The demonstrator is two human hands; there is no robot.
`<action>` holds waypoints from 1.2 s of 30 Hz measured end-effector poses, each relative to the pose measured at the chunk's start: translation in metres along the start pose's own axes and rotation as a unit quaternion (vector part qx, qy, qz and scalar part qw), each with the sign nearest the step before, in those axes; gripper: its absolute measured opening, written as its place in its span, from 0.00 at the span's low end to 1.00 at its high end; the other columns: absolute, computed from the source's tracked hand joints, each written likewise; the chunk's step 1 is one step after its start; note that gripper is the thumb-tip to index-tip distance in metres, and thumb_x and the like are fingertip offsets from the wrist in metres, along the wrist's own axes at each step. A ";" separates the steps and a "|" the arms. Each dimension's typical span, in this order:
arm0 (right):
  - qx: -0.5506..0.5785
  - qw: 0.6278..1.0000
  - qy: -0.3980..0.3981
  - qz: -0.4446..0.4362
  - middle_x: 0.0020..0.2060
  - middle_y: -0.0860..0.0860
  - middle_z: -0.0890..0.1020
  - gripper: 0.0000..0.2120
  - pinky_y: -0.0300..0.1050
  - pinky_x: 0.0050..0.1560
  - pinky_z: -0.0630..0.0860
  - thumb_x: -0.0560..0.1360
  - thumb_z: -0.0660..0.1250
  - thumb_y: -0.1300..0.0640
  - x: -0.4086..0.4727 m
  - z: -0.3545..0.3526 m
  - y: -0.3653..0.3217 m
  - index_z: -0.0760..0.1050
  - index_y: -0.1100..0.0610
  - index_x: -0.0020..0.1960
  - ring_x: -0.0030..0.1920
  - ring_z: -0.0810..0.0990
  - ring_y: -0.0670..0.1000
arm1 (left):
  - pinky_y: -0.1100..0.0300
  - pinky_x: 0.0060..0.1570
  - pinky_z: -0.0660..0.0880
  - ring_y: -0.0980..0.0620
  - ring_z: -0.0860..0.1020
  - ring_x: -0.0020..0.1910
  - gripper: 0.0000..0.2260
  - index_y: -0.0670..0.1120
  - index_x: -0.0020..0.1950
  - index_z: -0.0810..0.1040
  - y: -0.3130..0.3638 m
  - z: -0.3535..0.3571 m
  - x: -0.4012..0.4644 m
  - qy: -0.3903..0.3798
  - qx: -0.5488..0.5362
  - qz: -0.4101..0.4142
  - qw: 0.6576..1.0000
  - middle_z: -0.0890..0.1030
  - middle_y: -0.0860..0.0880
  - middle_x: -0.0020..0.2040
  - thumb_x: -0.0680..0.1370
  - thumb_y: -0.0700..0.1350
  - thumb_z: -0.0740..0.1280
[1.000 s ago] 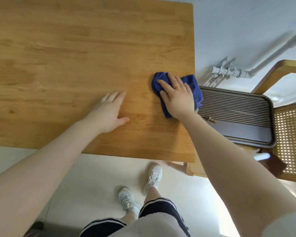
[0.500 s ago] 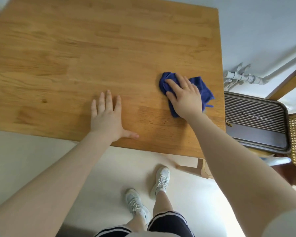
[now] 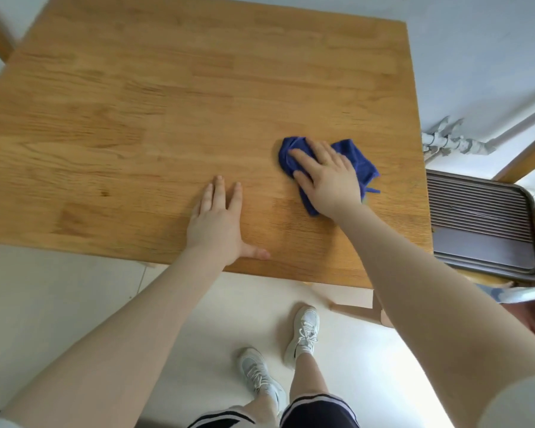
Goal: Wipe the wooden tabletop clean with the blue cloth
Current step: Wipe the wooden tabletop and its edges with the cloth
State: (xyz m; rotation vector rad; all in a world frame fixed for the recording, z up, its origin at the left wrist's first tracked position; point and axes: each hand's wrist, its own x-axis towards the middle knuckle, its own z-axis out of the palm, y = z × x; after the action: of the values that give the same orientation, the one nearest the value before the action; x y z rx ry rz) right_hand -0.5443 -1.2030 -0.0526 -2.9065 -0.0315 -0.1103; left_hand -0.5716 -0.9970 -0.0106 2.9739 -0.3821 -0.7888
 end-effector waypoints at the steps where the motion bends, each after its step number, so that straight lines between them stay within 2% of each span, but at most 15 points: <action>1: -0.003 0.999 -0.007 0.040 0.74 0.53 0.61 0.21 0.55 0.70 0.56 0.79 0.53 0.45 0.009 0.002 -0.002 0.64 0.46 0.71 0.73 0.58 0.57 | 0.50 0.73 0.45 0.46 0.38 0.76 0.60 0.51 0.76 0.35 0.000 0.001 0.001 0.000 -0.001 -0.001 1.000 0.34 0.45 0.76 0.59 0.72 0.69; 3: 0.002 0.998 -0.009 0.064 0.74 0.52 0.59 0.20 0.54 0.70 0.53 0.80 0.53 0.47 0.013 0.005 -0.009 0.63 0.46 0.71 0.74 0.55 0.56 | 0.50 0.73 0.45 0.46 0.38 0.76 0.60 0.51 0.76 0.35 -0.001 0.001 0.003 0.003 -0.003 -0.003 1.000 0.34 0.46 0.76 0.59 0.72 0.69; 7: 0.016 0.997 0.037 -0.071 0.67 0.58 0.72 0.20 0.57 0.62 0.67 0.76 0.55 0.47 -0.039 0.013 -0.035 0.74 0.51 0.63 0.66 0.70 0.60 | 0.50 0.73 0.45 0.46 0.39 0.76 0.59 0.51 0.76 0.36 -0.005 0.003 0.001 0.008 0.000 0.000 1.000 0.35 0.45 0.76 0.60 0.72 0.69; 11: 0.023 0.989 -0.009 -0.145 0.67 0.55 0.72 0.19 0.56 0.62 0.68 0.77 0.55 0.46 -0.053 0.007 -0.031 0.75 0.50 0.63 0.66 0.71 0.59 | 0.50 0.73 0.46 0.46 0.39 0.76 0.59 0.51 0.76 0.36 -0.002 0.000 0.001 0.010 0.001 0.004 1.000 0.35 0.45 0.76 0.60 0.72 0.68; 13: 0.014 0.991 -0.004 -0.131 0.67 0.55 0.71 0.20 0.56 0.62 0.67 0.77 0.54 0.45 -0.025 0.005 -0.025 0.74 0.49 0.64 0.66 0.70 0.60 | 0.50 0.73 0.46 0.46 0.39 0.76 0.59 0.51 0.76 0.36 -0.002 -0.002 0.002 0.012 0.002 0.004 1.000 0.35 0.45 0.76 0.59 0.72 0.68; 17: 0.010 1.000 -0.012 0.003 0.73 0.52 0.61 0.19 0.53 0.69 0.55 0.80 0.55 0.46 0.020 0.011 -0.029 0.66 0.46 0.70 0.73 0.58 0.56 | 0.50 0.73 0.47 0.47 0.39 0.76 0.60 0.52 0.76 0.36 -0.003 0.002 -0.001 0.008 -0.001 0.000 1.000 0.35 0.46 0.76 0.58 0.72 0.69; 19: 0.008 1.000 -0.012 0.005 0.74 0.52 0.61 0.19 0.54 0.70 0.55 0.80 0.55 0.47 0.023 0.013 -0.032 0.66 0.46 0.70 0.73 0.58 0.56 | 0.50 0.73 0.48 0.47 0.38 0.76 0.60 0.52 0.76 0.36 -0.003 0.003 0.000 0.011 -0.010 0.000 1.000 0.34 0.47 0.76 0.57 0.72 0.69; 23: 0.030 0.993 0.016 -0.113 0.67 0.57 0.72 0.19 0.58 0.62 0.67 0.76 0.55 0.47 -0.019 0.016 -0.041 0.75 0.50 0.62 0.66 0.71 0.60 | 0.51 0.73 0.47 0.47 0.39 0.76 0.59 0.51 0.76 0.38 -0.005 0.004 -0.001 0.022 -0.012 0.007 1.000 0.35 0.47 0.76 0.59 0.71 0.70; 26: 0.046 0.982 -0.022 -0.183 0.67 0.55 0.72 0.18 0.55 0.63 0.67 0.76 0.55 0.47 -0.051 0.012 -0.047 0.75 0.49 0.62 0.66 0.71 0.58 | 0.51 0.73 0.47 0.47 0.39 0.76 0.58 0.50 0.77 0.39 -0.005 0.004 -0.003 0.025 -0.012 0.009 1.000 0.35 0.47 0.76 0.60 0.71 0.69; 28: 0.043 0.976 -0.037 -0.212 0.67 0.54 0.72 0.18 0.55 0.63 0.67 0.77 0.55 0.46 -0.034 0.008 -0.037 0.74 0.48 0.62 0.66 0.70 0.58 | 0.51 0.73 0.47 0.47 0.39 0.76 0.58 0.49 0.77 0.40 -0.003 0.000 -0.001 0.029 -0.013 0.011 0.999 0.36 0.46 0.77 0.60 0.71 0.69; 31: 0.040 0.986 -0.034 -0.160 0.69 0.54 0.70 0.20 0.56 0.65 0.65 0.77 0.53 0.45 0.016 0.009 -0.031 0.72 0.47 0.65 0.68 0.68 0.58 | 0.53 0.73 0.48 0.49 0.40 0.76 0.61 0.46 0.76 0.39 -0.004 -0.001 0.001 0.034 -0.013 0.013 0.999 0.37 0.47 0.77 0.58 0.72 0.69; 34: 0.019 0.996 -0.041 -0.081 0.73 0.52 0.62 0.19 0.53 0.69 0.55 0.80 0.54 0.46 0.051 0.015 -0.037 0.66 0.45 0.69 0.73 0.59 0.56 | 0.55 0.73 0.50 0.52 0.40 0.76 0.60 0.45 0.76 0.38 -0.010 -0.001 -0.001 0.028 -0.011 0.019 0.999 0.37 0.49 0.77 0.59 0.72 0.68; 36: 0.008 0.995 -0.048 -0.084 0.74 0.52 0.59 0.19 0.52 0.70 0.52 0.80 0.54 0.47 0.054 0.018 -0.040 0.64 0.45 0.71 0.74 0.56 0.56 | 0.56 0.73 0.52 0.53 0.41 0.76 0.58 0.45 0.77 0.40 -0.015 -0.006 0.000 0.017 -0.018 0.026 0.999 0.38 0.51 0.77 0.62 0.71 0.67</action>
State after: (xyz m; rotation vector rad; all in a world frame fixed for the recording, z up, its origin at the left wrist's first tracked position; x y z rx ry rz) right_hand -0.4904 -1.1593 -0.0567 -2.8862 -0.2918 0.0012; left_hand -0.5654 -0.9831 -0.0070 2.9267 -0.4383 -0.7324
